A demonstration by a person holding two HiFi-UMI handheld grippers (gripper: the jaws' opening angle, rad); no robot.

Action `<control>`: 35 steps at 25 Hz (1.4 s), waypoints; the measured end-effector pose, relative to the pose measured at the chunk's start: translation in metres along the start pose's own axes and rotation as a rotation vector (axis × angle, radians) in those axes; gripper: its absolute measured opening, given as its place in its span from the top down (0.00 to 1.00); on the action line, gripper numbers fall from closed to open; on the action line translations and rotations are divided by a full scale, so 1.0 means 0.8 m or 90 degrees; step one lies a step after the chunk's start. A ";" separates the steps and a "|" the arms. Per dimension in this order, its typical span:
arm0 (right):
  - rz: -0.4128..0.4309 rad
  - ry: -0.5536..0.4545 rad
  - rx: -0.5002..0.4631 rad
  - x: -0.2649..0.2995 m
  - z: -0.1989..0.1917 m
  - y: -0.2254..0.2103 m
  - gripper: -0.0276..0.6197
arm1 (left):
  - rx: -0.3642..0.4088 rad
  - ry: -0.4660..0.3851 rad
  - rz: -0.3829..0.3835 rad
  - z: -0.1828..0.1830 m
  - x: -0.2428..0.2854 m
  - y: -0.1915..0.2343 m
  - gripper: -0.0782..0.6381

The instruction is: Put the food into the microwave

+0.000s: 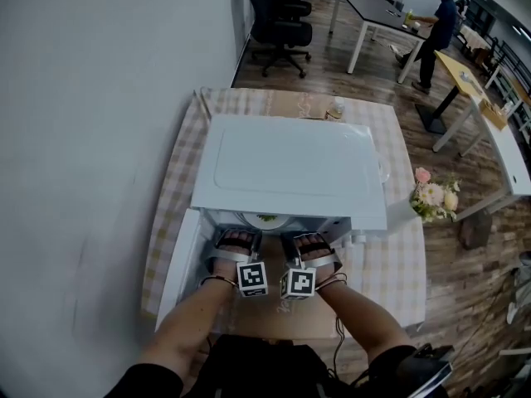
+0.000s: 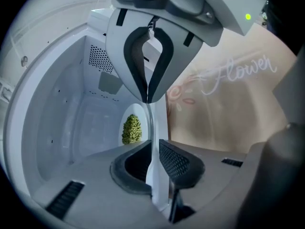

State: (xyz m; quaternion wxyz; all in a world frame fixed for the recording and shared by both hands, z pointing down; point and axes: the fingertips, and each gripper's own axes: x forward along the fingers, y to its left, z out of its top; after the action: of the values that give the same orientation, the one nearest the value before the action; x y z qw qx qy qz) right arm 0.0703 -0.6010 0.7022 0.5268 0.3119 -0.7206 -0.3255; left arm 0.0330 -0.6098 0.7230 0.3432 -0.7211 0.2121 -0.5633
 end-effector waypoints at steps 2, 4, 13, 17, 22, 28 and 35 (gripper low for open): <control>0.005 -0.004 -0.008 -0.002 0.003 0.003 0.94 | -0.004 -0.003 -0.001 0.000 0.002 0.005 0.81; 0.003 -0.005 -0.015 -0.004 0.003 0.003 0.94 | 0.000 -0.007 -0.009 0.002 0.004 0.006 0.81; 0.003 0.005 -0.010 -0.017 -0.009 0.000 0.94 | 0.012 -0.002 -0.016 0.004 0.001 0.009 0.81; -0.005 0.008 0.001 -0.029 -0.012 -0.001 0.94 | 0.007 0.002 -0.002 0.004 -0.014 0.008 0.81; -0.016 -0.003 0.016 -0.056 -0.008 -0.001 0.94 | -0.017 0.005 0.014 0.017 -0.041 0.004 0.81; -0.032 -0.011 0.042 -0.101 -0.004 -0.005 0.94 | -0.063 0.010 0.021 0.030 -0.088 -0.008 0.81; -0.045 -0.041 0.121 -0.162 0.005 -0.004 0.94 | -0.157 -0.039 0.061 0.064 -0.151 -0.004 0.84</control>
State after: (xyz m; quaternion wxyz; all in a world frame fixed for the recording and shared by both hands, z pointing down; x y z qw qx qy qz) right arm 0.0993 -0.4997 0.6266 0.4597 0.3750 -0.7533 -0.2838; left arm 0.0482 -0.5109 0.6383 0.2850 -0.7635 0.3035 -0.4937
